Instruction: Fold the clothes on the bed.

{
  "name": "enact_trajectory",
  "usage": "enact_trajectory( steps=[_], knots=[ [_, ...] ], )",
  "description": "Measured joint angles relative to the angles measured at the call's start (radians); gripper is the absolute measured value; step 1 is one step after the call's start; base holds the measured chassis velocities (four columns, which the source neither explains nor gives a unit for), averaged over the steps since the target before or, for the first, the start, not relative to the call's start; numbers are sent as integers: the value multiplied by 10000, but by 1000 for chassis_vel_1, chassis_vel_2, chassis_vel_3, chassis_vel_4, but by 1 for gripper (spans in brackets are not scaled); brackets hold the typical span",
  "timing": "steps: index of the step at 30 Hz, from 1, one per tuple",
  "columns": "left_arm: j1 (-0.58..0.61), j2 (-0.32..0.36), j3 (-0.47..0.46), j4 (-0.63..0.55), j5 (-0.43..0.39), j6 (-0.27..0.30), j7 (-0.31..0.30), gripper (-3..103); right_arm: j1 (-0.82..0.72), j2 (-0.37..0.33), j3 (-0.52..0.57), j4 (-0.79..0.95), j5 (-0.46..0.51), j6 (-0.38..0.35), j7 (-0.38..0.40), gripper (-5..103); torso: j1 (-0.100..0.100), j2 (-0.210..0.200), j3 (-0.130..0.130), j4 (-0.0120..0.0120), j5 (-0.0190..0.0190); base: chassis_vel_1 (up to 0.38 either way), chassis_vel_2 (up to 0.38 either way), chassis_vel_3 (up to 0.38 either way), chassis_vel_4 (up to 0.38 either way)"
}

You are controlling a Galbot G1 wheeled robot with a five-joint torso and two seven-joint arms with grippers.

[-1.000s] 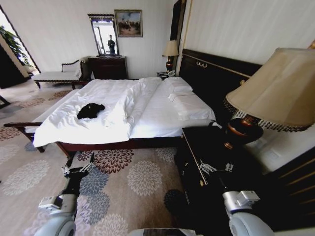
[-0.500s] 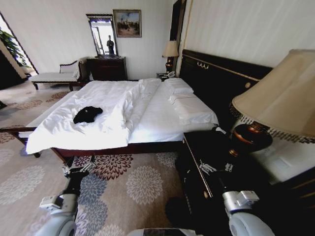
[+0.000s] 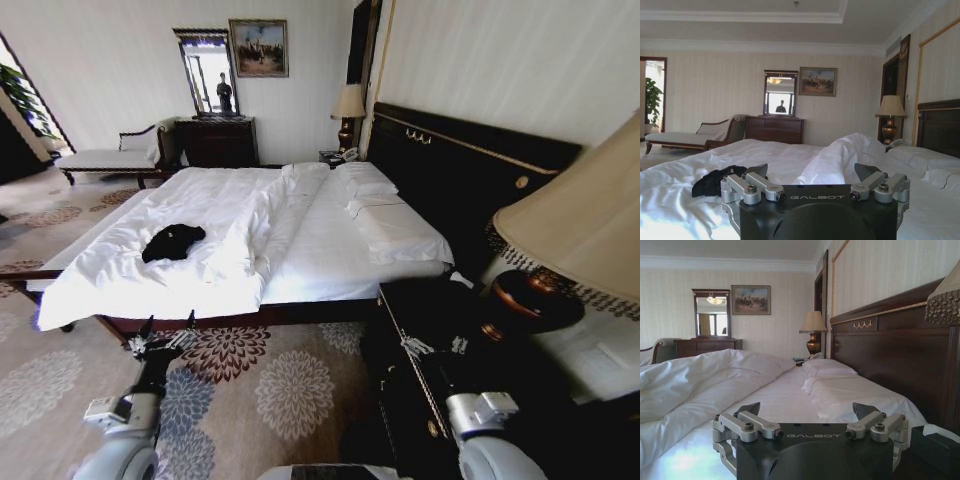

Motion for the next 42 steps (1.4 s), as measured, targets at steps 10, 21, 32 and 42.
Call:
enact_trajectory(
  steps=[10, 21, 32, 42],
  knots=[
    [14, -85, 84, 23, 105, 6, -9, 100, -112, 221, -256, -100, -291, 75, 60, 100, 3, -1, 1, 0, 0, -191, 185, 181, -182],
    [95, -125, -20, 11, 111, -57, 0, 100, -116, 250, -249, -117, -326, 75, 89, 100, 1, 0, 0, 1, 0, -144, 153, 142, -152],
    [83, -144, -22, -149, 97, -12, 5, 100, -70, 180, -50, -116, -248, 62, 132, 100, 5, -3, 3, 0, 0, -169, 174, 163, -179],
    [70, -156, 22, -79, 98, 6, -6, 100, -38, 258, -130, -155, -323, 45, 207, 100, 3, -2, 1, 0, 0, -75, 228, 80, -232]
  ],
)
